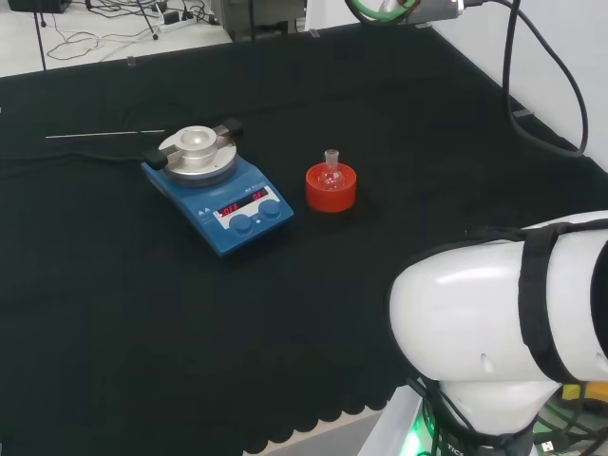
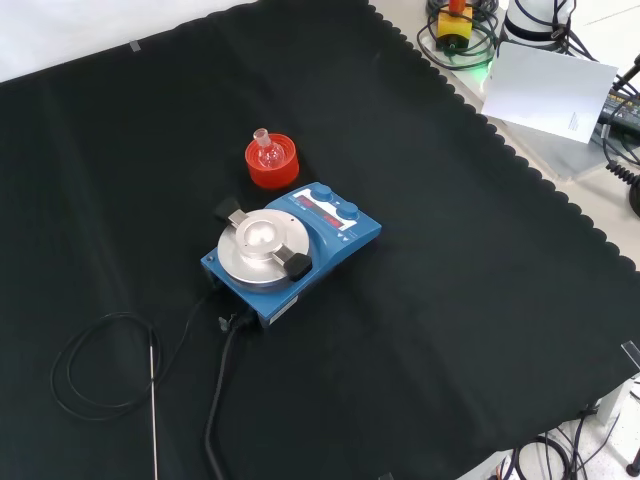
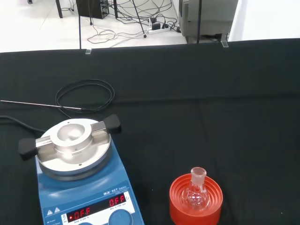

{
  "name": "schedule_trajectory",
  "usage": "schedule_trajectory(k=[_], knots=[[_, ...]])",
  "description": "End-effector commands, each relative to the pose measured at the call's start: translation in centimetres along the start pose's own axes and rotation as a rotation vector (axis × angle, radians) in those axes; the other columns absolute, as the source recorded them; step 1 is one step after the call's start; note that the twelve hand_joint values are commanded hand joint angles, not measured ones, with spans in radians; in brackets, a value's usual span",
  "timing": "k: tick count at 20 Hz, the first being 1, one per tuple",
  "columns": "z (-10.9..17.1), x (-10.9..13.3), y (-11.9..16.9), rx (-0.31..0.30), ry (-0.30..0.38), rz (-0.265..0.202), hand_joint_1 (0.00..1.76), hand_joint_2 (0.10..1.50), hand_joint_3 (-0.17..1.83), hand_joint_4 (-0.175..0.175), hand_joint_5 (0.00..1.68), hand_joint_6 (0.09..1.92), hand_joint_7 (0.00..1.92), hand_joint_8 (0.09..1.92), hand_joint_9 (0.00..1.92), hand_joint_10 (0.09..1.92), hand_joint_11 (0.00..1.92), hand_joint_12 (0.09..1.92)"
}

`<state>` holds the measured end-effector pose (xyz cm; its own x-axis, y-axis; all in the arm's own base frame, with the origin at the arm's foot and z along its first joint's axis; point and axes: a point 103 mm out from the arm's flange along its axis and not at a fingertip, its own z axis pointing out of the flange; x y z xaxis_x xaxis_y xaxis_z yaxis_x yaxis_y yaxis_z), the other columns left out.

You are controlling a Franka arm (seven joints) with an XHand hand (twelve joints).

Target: Pick up the round-bottom flask.

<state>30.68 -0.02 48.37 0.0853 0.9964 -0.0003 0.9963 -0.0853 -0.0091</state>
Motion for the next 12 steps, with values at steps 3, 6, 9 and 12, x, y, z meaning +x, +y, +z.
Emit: schedule_trajectory(k=[3, 6, 9, 12], knots=[[0.2, -0.3, 0.2, -0.005, -0.01, 0.001, 0.14, 1.21, 0.38, 0.013, 0.33, 0.24, 0.09, 0.54, 0.2, 0.62, 0.0, 1.31], [0.3, -0.5, 0.5, -0.004, -0.012, -0.001, 0.11, 1.24, 0.34, 0.014, 0.33, 0.19, 0.08, 0.54, 0.18, 0.63, 0.0, 1.31], [0.6, -0.5, 0.8, -0.002, -0.013, -0.001, 0.11, 1.25, 0.34, 0.015, 0.33, 0.18, 0.08, 0.54, 0.19, 0.63, 0.0, 1.31], [1.2, -1.1, 1.4, 0.009, -0.005, 0.008, 0.11, 1.26, 0.32, 0.015, 0.35, 0.16, 0.09, 0.53, 0.19, 0.63, 0.0, 1.31]])
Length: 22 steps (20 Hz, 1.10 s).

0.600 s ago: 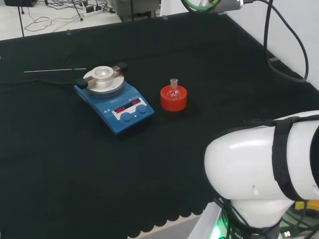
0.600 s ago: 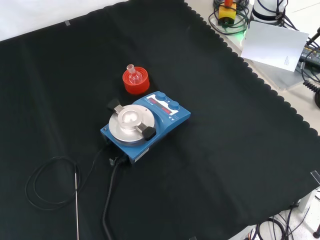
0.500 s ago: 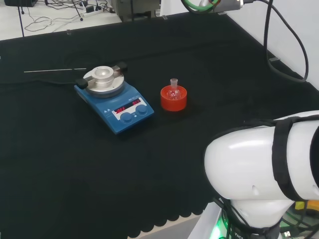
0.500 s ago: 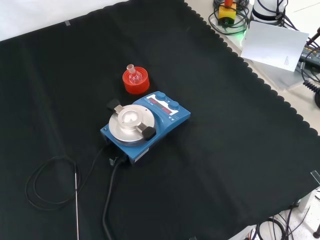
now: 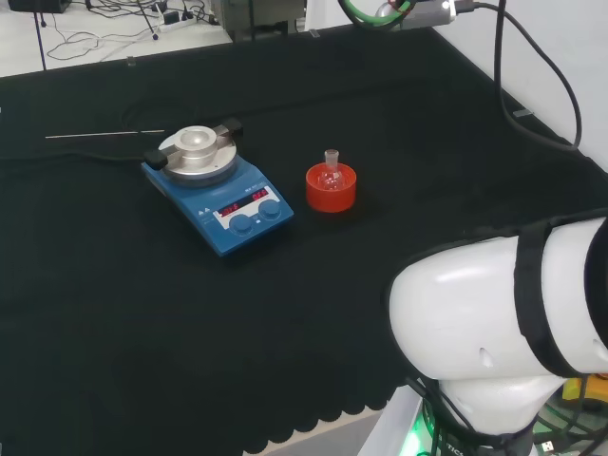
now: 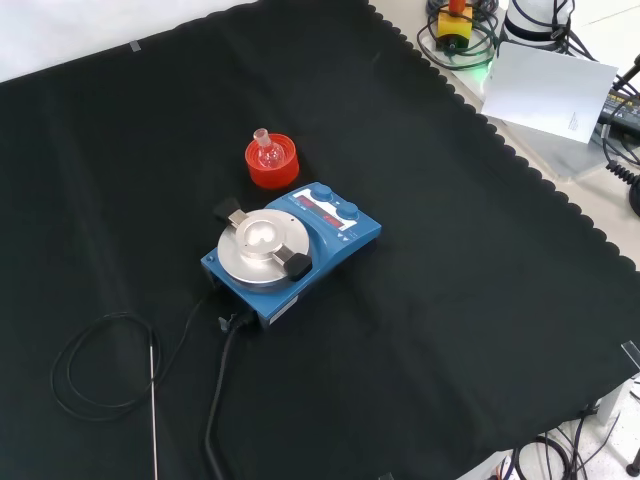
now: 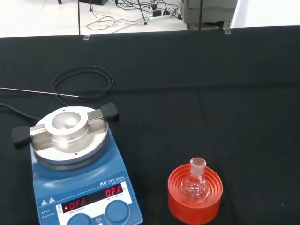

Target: Pick up the round-bottom flask.

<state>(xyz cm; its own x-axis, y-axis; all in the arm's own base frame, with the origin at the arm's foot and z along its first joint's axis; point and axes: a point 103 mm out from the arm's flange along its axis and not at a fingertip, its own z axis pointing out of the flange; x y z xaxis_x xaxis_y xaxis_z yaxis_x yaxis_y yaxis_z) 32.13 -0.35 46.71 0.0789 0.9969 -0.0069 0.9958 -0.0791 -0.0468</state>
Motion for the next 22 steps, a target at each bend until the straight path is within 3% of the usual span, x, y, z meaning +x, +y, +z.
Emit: schedule_trajectory(k=[1, 4, 13, 14, 15, 20, 22], knots=[[-0.1, -1.3, 0.1, -0.025, 0.007, 0.019, 0.11, 1.26, 0.31, 0.015, 0.35, 0.15, 0.09, 0.53, 0.19, 0.63, 0.0, 1.31], [0.9, -2.5, 0.7, -0.012, 0.024, 0.039, 0.12, 1.27, 0.3, 0.015, 0.36, 0.14, 0.09, 0.53, 0.19, 0.63, 0.0, 1.32], [6.0, -10.8, 4.6, 0.08, 0.074, 0.115, 0.14, 1.27, 0.29, 0.013, 0.37, 0.13, 0.1, 0.53, 0.2, 0.63, 0.0, 1.32], [6.8, -6.5, 5.2, 0.093, 0.059, 0.141, 0.15, 1.26, 0.28, 0.013, 0.37, 0.13, 0.1, 0.54, 0.2, 0.63, 0.0, 1.32], [7.6, -5.8, 5.8, 0.102, 0.064, 0.145, 0.15, 1.26, 0.28, 0.012, 0.37, 0.13, 0.1, 0.54, 0.2, 0.63, 0.0, 1.32], [10.9, -11.9, 9.0, 0.146, 0.106, 0.142, 0.23, 1.22, 0.26, 0.01, 0.37, 0.11, 0.11, 0.54, 0.21, 0.63, 0.0, 1.33], [12.1, -12.2, 10.0, 0.162, 0.121, 0.134, 0.32, 1.17, 0.24, 0.011, 0.37, 0.1, 0.11, 0.54, 0.21, 0.63, 0.0, 1.33]])
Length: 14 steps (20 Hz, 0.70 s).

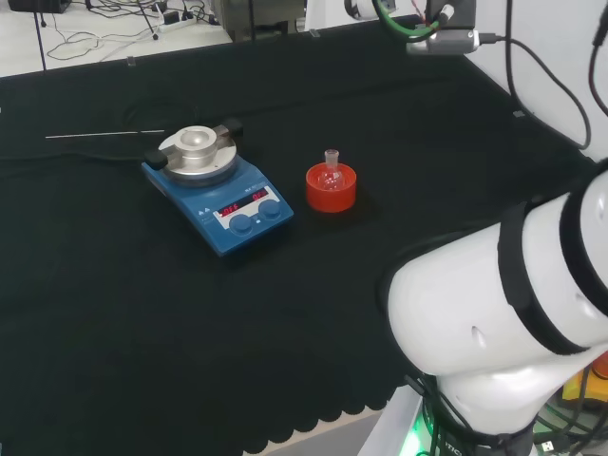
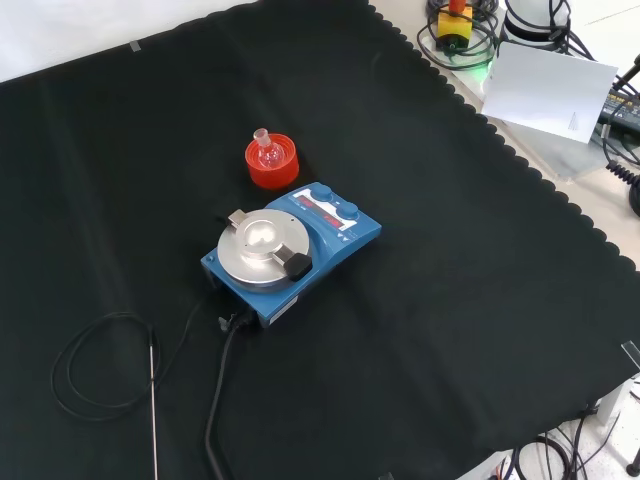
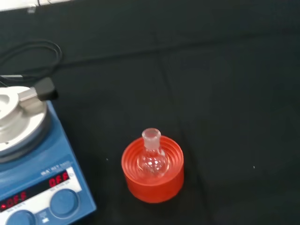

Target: Pick up the round-bottom flask.

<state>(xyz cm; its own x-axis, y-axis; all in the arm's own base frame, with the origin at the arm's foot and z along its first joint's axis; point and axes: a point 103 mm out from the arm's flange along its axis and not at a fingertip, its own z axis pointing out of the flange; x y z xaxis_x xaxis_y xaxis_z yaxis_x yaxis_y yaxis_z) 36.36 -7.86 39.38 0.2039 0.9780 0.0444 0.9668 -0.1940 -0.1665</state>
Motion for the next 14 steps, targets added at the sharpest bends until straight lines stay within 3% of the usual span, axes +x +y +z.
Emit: schedule_trajectory(k=[1, 9, 12, 14], knots=[[4.7, -5.1, 6.7, 0.052, 0.055, 0.01, 0.36, 1.15, 0.23, 0.011, 0.37, 0.1, 0.11, 0.54, 0.21, 0.63, 0.0, 1.33], [10.3, -5.0, 10.4, 0.125, 0.044, 0.024, 0.56, 1.03, 0.21, 0.015, 0.37, 0.09, 0.12, 0.55, 0.23, 0.63, 0.0, 1.33], [12.7, -3.3, 11.1, 0.131, 0.035, 0.037, 0.66, 0.99, 0.21, 0.016, 0.38, 0.09, 0.13, 0.55, 0.23, 0.63, 0.0, 1.34], [14.1, -2.7, 11.5, 0.144, 0.035, 0.046, 0.73, 0.9, 0.32, 0.013, 0.42, 0.09, 0.15, 0.57, 0.26, 0.64, 0.0, 1.36]])
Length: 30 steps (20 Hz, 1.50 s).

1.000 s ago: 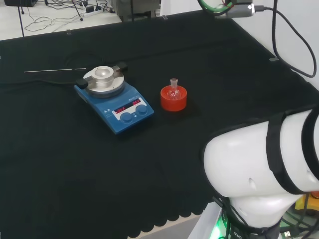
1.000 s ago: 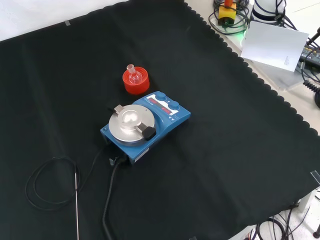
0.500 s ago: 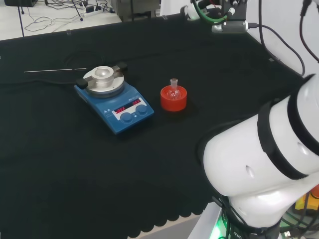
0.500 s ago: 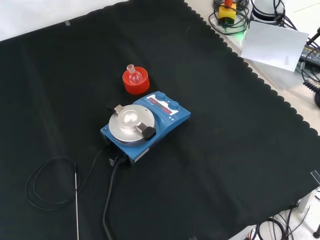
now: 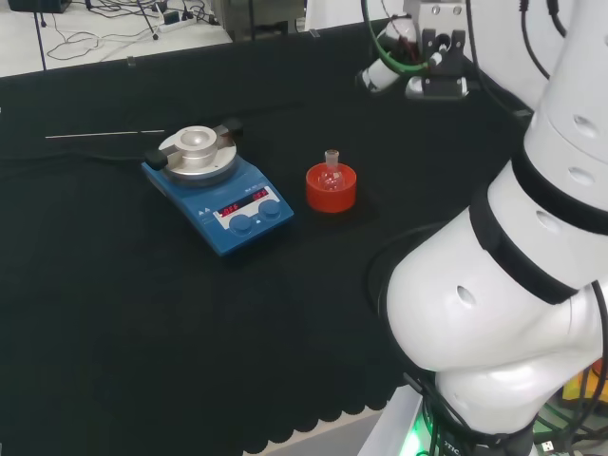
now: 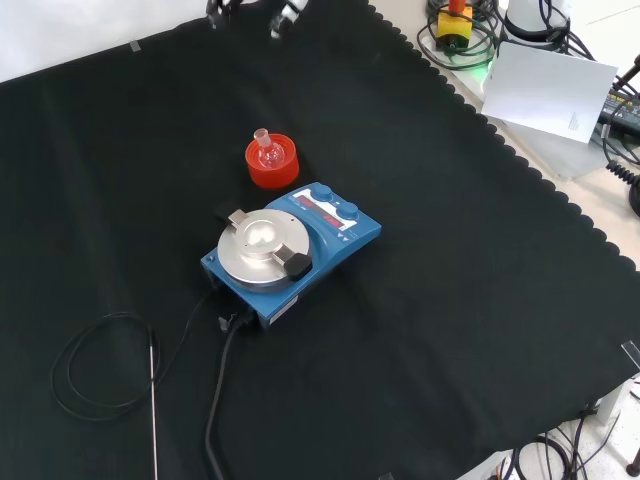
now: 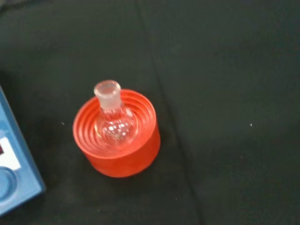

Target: Pick up the round-bottom flask.

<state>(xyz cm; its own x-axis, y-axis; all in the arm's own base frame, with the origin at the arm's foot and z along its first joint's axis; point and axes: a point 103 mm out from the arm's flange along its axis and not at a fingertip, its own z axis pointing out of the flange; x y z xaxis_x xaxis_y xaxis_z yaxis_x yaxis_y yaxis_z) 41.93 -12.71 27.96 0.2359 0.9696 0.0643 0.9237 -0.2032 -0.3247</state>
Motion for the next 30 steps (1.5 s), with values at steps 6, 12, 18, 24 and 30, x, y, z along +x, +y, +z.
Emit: schedule_trajectory(k=[6, 12, 18, 24, 30], knots=[[7.2, 2.6, 5.7, 0.017, 0.045, 0.047, 0.79, 0.72, 0.6, 0.003, 0.48, 0.09, 0.18, 0.6, 0.31, 0.66, 0.01, 1.42], [9.5, 3.1, 7.5, 0.049, 0.065, 0.047, 0.8, 0.68, 0.64, -0.001, 0.49, 0.09, 0.19, 0.62, 0.33, 0.66, 0.03, 1.42], [11.0, 3.4, 8.8, 0.044, 0.042, 0.037, 0.82, 0.67, 0.64, -0.009, 0.5, 0.09, 0.2, 0.62, 0.34, 0.67, 0.02, 1.42], [12.3, 3.8, 9.0, 0.06, 0.046, 0.022, 0.85, 0.66, 0.64, -0.02, 0.54, 0.09, 0.22, 0.64, 0.37, 0.68, 0.02, 1.42], [12.6, 4.0, 8.8, 0.065, 0.044, 0.01, 0.86, 0.65, 0.65, -0.023, 0.6, 0.09, 0.23, 0.65, 0.38, 0.68, 0.02, 1.42]])
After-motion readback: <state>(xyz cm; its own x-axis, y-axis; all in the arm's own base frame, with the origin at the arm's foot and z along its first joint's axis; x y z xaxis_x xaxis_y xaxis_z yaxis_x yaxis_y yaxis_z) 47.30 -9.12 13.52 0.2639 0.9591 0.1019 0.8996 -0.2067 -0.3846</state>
